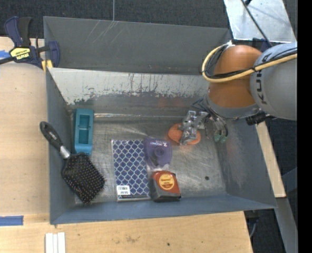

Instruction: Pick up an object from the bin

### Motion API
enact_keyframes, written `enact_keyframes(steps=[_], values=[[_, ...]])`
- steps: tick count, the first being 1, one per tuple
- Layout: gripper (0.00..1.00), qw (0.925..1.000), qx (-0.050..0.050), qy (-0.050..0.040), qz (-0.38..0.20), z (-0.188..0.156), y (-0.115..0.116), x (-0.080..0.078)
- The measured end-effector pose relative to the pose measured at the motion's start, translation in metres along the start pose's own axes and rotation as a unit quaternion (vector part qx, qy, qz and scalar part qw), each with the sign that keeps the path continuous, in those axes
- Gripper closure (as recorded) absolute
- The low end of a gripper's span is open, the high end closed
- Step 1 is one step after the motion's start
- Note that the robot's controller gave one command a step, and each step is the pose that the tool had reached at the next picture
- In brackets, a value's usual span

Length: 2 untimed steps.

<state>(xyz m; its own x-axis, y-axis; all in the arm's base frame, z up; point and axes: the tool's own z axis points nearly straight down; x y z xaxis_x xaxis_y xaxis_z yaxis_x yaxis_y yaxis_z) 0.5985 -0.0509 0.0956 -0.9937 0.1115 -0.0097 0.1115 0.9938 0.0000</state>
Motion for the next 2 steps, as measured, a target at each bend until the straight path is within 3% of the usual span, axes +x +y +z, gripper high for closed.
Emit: enact_keyframes(steps=[1, 2], values=[[1.00, 1.0000, 0.000, 0.0000, 0.000, 0.000, 0.000, 0.000], [1.00, 1.0000, 0.000, 0.0028, -0.008, -0.125, -0.017, -0.006]])
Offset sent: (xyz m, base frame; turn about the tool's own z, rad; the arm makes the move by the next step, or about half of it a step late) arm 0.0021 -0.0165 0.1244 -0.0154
